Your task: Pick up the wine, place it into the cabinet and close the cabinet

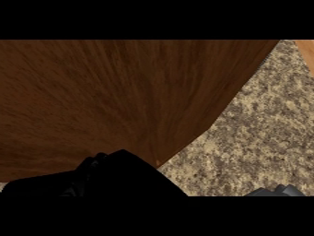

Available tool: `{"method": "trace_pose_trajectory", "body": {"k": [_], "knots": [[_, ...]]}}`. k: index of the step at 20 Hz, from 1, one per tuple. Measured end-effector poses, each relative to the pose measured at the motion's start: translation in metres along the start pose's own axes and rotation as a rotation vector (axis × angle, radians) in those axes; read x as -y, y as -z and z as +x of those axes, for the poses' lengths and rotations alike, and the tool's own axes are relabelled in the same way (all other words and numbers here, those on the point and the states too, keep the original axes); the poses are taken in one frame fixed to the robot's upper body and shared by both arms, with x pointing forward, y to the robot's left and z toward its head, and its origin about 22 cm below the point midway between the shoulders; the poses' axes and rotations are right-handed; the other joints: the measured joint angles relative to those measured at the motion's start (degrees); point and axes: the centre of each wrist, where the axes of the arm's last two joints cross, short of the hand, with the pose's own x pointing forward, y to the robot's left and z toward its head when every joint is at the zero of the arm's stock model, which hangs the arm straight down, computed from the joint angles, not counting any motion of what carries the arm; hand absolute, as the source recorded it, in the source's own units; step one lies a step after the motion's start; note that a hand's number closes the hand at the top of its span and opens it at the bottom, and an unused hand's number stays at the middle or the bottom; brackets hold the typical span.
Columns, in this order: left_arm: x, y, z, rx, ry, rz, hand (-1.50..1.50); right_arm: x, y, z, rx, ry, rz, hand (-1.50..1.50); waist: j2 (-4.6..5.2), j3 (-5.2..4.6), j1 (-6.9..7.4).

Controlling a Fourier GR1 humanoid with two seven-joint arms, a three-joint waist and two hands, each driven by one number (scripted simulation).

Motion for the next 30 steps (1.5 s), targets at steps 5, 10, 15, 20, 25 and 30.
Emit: {"method": "trace_pose_trajectory", "body": {"k": [5,10,15,20,25,30], "knots": [[-0.024,-0.002,0.015,0.0,-0.006,-0.021,1.5,-0.008,0.047,-0.011,0.0,-0.05,-0.094,1.5,0.24,0.01,0.47],[-0.036,-0.003,0.028,0.001,-0.018,-0.037,1.5,0.007,0.094,-0.024,-0.032,-0.053,-0.18,1.5,0.58,0.04,0.94],[-0.045,0.0,0.037,0.007,-0.014,-0.038,1.5,0.032,0.131,-0.043,-0.074,-0.062,-0.247,1.5,0.79,0.07,0.73],[-0.051,0.001,0.045,0.006,-0.003,-0.036,1.5,0.055,0.151,-0.067,-0.076,-0.09,-0.293,1.5,0.04,0.04,0.78],[-0.054,0.003,0.05,0.016,-0.003,-0.035,1.5,0.061,0.154,-0.083,-0.052,-0.118,-0.265,1.5,-1.32,-0.12,0.86],[-0.055,0.008,0.054,0.034,0.002,-0.033,1.5,0.067,0.152,-0.095,-0.004,-0.15,-0.243,1.5,-2.03,-0.41,1.14]]}}
